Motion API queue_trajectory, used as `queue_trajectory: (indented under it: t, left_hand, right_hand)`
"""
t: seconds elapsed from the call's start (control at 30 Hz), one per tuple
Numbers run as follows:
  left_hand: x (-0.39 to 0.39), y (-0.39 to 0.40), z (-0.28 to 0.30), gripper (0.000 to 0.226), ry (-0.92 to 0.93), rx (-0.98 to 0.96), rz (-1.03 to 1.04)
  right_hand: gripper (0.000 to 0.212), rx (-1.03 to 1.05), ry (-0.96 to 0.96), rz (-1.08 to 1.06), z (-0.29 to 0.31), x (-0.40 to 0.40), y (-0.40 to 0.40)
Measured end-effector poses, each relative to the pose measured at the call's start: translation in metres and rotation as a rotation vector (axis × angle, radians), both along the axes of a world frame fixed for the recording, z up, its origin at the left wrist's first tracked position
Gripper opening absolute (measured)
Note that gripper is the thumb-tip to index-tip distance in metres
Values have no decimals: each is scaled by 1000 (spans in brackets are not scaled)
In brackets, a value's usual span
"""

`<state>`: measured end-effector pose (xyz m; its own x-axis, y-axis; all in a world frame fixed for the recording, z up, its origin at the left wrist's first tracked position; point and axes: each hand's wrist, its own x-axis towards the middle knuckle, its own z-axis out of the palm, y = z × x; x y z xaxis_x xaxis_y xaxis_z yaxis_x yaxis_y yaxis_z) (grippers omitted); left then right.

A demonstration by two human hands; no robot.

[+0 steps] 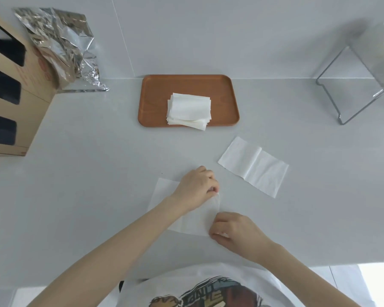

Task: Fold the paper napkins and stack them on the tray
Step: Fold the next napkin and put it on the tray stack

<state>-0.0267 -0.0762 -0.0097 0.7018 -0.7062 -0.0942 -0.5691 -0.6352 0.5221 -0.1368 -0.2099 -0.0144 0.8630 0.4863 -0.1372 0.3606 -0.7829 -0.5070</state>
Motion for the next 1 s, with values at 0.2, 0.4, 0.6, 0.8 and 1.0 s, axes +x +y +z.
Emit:
queue_trajectory:
  t: [0.2,0.4,0.6,0.8,1.0]
  left_hand:
    - [5,8,2,9,63,-73,103]
    - [15,27,18,3,117,-212,310]
    - [36,40,52,12,96,-385,502]
    - [37,58,77,20,104,-439,602]
    - [14,75,105,9,171,-315,451]
  right_hand:
    - [42,4,-3,-77,3,2,-2]
    - [28,-39,-117,-198,18,32,-13]
    - [18,368,-10,-481,58,88,-13]
    - [23,610,6,-594,81,117,-10]
    - [11,404,156,-377,108,106,-17]
